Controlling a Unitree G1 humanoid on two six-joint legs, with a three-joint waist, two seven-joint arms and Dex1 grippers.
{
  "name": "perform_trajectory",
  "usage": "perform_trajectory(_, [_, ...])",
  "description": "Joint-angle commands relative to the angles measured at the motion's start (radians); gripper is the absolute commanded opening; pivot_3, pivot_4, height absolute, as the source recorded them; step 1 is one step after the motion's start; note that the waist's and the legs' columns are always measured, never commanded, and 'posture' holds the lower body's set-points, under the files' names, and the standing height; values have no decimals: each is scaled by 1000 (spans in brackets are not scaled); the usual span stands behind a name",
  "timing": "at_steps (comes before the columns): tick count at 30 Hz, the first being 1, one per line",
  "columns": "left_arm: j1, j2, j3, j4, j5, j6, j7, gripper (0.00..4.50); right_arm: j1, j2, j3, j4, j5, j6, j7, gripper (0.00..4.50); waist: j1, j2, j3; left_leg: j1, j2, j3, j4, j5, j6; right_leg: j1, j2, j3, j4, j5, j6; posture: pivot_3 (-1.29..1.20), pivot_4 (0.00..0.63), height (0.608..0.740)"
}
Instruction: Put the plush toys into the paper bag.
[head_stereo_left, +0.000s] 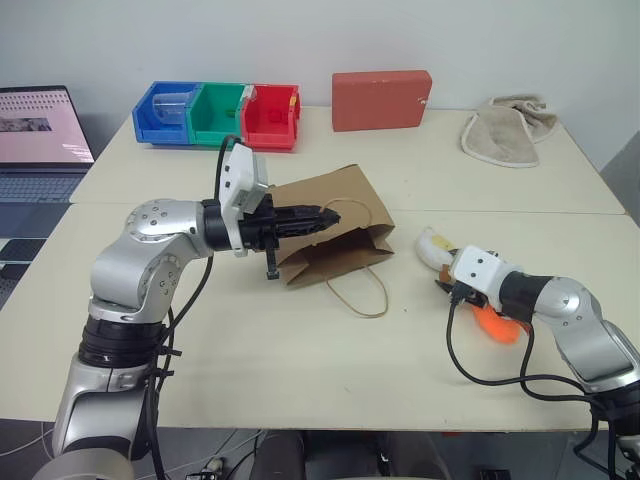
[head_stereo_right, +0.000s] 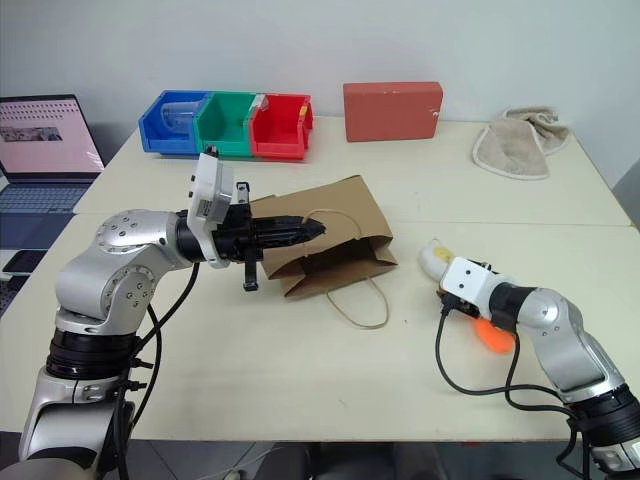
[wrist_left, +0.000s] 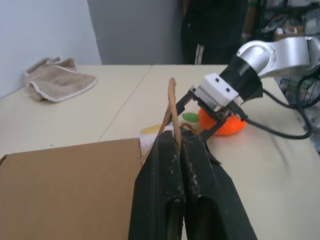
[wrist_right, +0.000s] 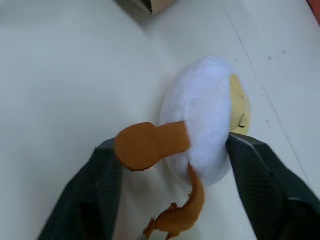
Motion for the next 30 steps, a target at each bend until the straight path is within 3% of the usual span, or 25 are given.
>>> perform_trajectory(1, [-15, 8, 25, -38, -24, 4, 6, 0, -17, 12, -9, 10, -20, -37, -6, 1652, 0, 0, 0, 0, 0, 0, 0, 0, 0, 0, 0, 0, 0, 0, 0, 0, 150, 740])
perform_trajectory(5, [-17, 8, 28, -33, -31, 8, 12, 0, -25, 21, -24, 18, -18, -57, 1, 145, 0, 0, 0, 0, 0, 0, 0, 0, 0, 0, 0, 0, 0, 0, 0, 0, 150, 740])
perform_trajectory(6, [-21, 5, 31, -30, -36, 11, 14, 0, -26, 18, -28, 21, -15, -69, 7, 31, 0, 0, 0, 0, 0, 0, 0, 0, 0, 0, 0, 0, 0, 0, 0, 0, 150, 740])
perform_trajectory(9, [-31, -1, 36, -20, -44, 14, 20, 0, -27, 1, -43, 11, 11, -96, 48, 31, 0, 0, 0, 0, 0, 0, 0, 0, 0, 0, 0, 0, 0, 0, 0, 0, 150, 740])
perform_trajectory(13, [-37, -2, 36, -11, -49, 16, 22, 0, -28, -78, -104, -110, 193, -59, 254, 31, 0, 0, 0, 0, 0, 0, 0, 0, 0, 0, 0, 0, 0, 0, 0, 0, 150, 740])
perform_trajectory(16, [-45, -1, 37, -6, -57, 29, 27, 0, -28, -177, -161, -230, 381, 59, 434, 31, 2, 0, 0, 0, 0, 0, 0, 0, 0, 0, 0, 0, 0, 0, 0, 0, 150, 740])
perform_trajectory(19, [-51, 1, 36, -1, -58, 29, 18, 0, -77, -199, -175, -304, 497, 171, 468, 31, 0, 0, 0, 1, 0, -1, 1, 0, 0, 1, 0, -1, 0, 0, 0, 0, 150, 740])
perform_trajectory(23, [-58, 3, 32, -4, -62, 31, 11, 0, -158, -114, -117, -338, 526, 251, 397, 31, 0, 0, 0, 0, 1, -1, 4, 0, 0, 2, 1, -1, 1, 1, 0, 0, 150, 740])
perform_trajectory(30, [-56, 1, 32, -23, -72, 46, 18, 0, -289, 110, 76, -188, 320, 207, 222, 31, 3, 0, 0, 0, 0, -1, 7, 0, 0, 3, 1, 0, 0, 2, 0, 0, 150, 740])
